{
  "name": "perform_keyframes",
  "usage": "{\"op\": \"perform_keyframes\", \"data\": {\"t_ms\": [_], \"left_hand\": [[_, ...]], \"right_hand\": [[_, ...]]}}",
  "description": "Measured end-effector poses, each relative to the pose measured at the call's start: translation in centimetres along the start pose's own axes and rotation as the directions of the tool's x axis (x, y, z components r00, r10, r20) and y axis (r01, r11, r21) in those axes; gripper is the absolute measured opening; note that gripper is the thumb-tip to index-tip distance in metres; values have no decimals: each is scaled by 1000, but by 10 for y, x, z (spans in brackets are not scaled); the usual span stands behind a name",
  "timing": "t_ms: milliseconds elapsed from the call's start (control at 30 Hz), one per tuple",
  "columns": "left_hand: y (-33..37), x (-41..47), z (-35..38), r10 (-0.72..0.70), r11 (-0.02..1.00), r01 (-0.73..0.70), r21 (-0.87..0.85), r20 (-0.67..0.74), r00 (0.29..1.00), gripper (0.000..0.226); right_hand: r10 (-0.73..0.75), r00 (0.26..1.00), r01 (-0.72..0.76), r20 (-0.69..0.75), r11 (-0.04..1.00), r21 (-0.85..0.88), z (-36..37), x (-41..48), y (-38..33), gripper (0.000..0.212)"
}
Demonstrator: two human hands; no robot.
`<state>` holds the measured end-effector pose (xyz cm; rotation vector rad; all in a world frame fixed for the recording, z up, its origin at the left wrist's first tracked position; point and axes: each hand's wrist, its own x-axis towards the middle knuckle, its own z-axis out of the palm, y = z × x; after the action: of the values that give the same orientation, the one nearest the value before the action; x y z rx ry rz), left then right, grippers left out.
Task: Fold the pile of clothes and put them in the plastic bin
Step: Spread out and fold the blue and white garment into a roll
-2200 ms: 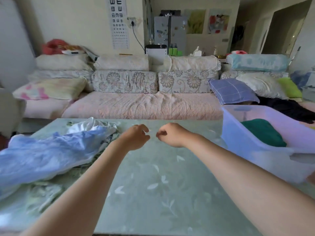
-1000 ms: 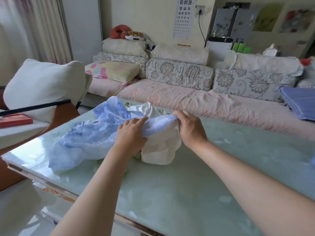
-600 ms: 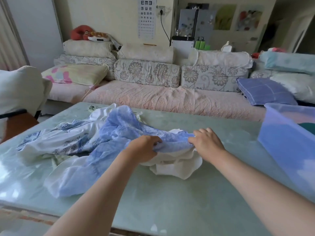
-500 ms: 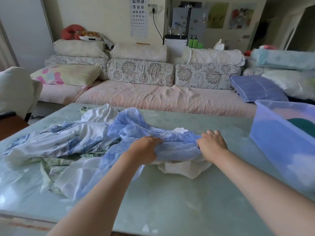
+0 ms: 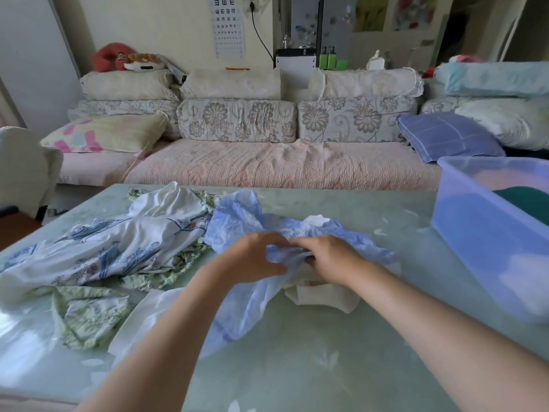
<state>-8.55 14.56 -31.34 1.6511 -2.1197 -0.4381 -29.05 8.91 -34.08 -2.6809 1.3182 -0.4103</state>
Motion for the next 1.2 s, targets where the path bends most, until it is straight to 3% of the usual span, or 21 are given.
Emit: {"op": "perform_keyframes", "data": {"t_ms": [67, 133, 233, 300, 400, 500, 567, 633, 700, 767, 833, 900, 1000, 1067, 1133, 1200], "left_hand": [[-12, -6, -7, 29, 991, -19, 129, -76, 997, 72], [-17, -13, -15, -79, 980, 90, 175, -72, 994, 98], [-27, -21, -19, -374, 902, 309, 302, 185, 909, 113], [-31, -28, -19, -458, 871, 342, 353, 330, 826, 105], [-31, -34, -16, -418, 891, 289, 349, 385, 823, 58], [-23, -34, -15, -387, 922, 355, 156, 350, 853, 21], [-15, -37, -18, -343, 921, 380, -86, 285, 895, 18], [-6, -40, -24, -267, 846, 333, -417, 209, 941, 16], [2, -43, -31, -167, 703, 277, -655, 227, 959, 14], [7, -43, -33, -76, 640, 256, -724, 272, 959, 16], [11, -38, -30, -86, 709, 223, -669, 232, 969, 14], [11, -29, -23, -140, 828, 163, -536, 84, 987, 19], [0, -14, -12, -48, 997, 35, -76, -184, 982, 46], [-8, -2, -3, 40, 985, -1, 173, -220, 975, 71], [-8, 10, 5, 57, 957, -8, 291, -161, 985, 92], [-5, 20, 18, 31, 921, -5, 390, -60, 998, 96]], "right_hand": [[39, 998, -45, -39, 983, -175, -11, 2, 3, 31], [160, 987, -146, 7, 919, -366, -19, -1, 2, 27], [301, 944, -192, 136, 834, -518, -20, -4, -2, 40], [235, 959, -150, 160, 896, -418, -18, -7, -10, 51], [37, 996, -23, 83, 986, -165, -21, -12, -34, 69], [-133, 988, 134, 75, 991, 2, -16, -22, -61, 78], [-145, 976, 151, 163, 988, -24, -7, -28, -73, 99], [-122, 985, 129, 124, 991, -46, 3, -28, -74, 112], [-118, 992, 121, -35, 984, 134, 3, -24, -70, 92], [-79, 984, 129, -159, 933, 335, -5, -20, -60, 68], [-38, 974, 106, -224, 948, 301, -17, -19, -44, 60], [-48, 962, 110, -268, 968, 224, -27, -21, -25, 43], [-79, 951, 163, -300, 951, 265, -43, -26, 5, 37], [-6, 967, 107, -254, 916, 386, -53, -32, 22, 49], [96, 974, 19, -203, 865, 501, -61, -40, 35, 60], [260, 949, -116, -177, 813, 571, -64, -45, 49, 60]]}}
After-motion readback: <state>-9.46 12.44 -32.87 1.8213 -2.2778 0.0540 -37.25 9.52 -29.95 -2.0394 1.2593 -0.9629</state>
